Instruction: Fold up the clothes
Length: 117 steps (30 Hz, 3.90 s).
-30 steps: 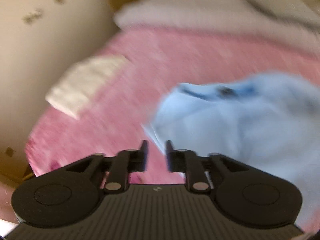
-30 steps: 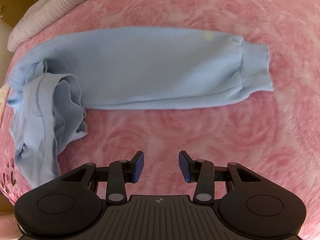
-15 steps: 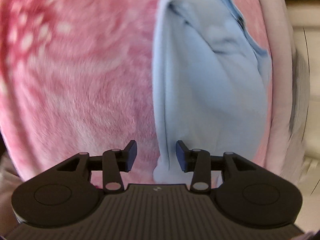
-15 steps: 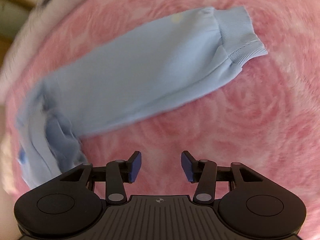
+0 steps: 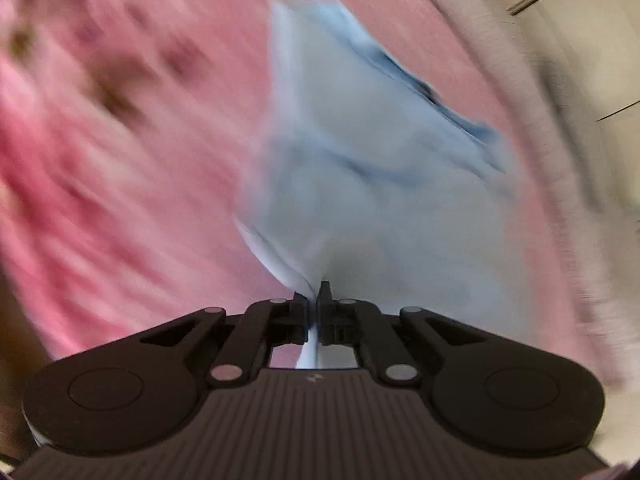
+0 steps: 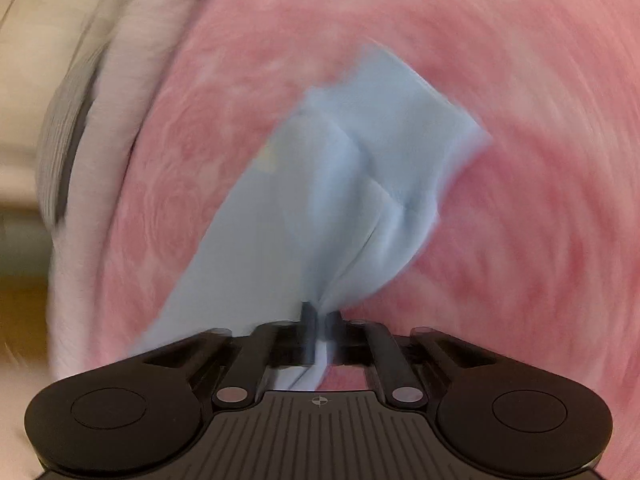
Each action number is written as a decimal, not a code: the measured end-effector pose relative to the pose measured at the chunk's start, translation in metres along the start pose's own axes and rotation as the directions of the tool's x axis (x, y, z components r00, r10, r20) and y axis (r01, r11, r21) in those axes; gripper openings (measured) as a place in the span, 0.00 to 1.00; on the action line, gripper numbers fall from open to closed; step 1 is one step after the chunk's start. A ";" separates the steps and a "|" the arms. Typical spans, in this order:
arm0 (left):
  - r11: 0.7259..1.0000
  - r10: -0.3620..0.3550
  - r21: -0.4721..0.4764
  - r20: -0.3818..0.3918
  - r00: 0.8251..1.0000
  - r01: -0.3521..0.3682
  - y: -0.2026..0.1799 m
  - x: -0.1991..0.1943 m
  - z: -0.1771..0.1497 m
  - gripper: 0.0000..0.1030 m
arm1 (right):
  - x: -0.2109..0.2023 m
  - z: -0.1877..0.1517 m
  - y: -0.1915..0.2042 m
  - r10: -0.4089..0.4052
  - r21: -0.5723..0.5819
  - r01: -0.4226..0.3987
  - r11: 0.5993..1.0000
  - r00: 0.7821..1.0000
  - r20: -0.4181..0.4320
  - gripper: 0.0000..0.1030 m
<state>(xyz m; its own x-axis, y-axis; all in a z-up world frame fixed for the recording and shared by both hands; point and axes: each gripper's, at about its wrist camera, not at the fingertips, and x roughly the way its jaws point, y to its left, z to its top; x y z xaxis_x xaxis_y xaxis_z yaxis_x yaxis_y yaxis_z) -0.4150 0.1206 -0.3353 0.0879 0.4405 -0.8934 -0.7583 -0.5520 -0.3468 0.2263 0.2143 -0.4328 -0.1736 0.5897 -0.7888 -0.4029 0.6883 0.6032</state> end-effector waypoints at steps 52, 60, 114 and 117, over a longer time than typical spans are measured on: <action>-0.146 -0.068 0.989 -0.018 0.998 0.008 -0.287 0.170 -0.119 0.05 | -0.013 0.008 0.041 -0.205 -0.367 0.165 0.916 0.976 -0.073 0.36; 0.688 -0.137 0.690 0.429 0.893 -0.226 -0.225 0.078 0.107 0.04 | -0.019 0.011 0.058 -0.218 -0.398 0.185 0.898 0.975 -0.039 0.36; 0.332 -0.152 0.942 0.004 0.988 0.048 -0.302 0.213 0.172 0.03 | 0.126 0.008 0.236 0.000 -0.981 0.052 0.188 0.999 0.053 0.03; 0.344 -0.275 0.938 0.063 0.959 0.037 -0.342 0.197 0.192 0.04 | 0.105 0.030 0.255 0.082 -0.965 0.162 0.208 0.980 0.182 0.03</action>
<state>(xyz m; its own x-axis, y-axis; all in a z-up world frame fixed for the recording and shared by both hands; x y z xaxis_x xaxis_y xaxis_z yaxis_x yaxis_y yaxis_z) -0.2618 0.5322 -0.3381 0.2524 0.6193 -0.7434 -0.8638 0.4905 0.1153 0.1326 0.4643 -0.3580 -0.0393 0.7114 -0.7017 -0.9787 -0.1690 -0.1165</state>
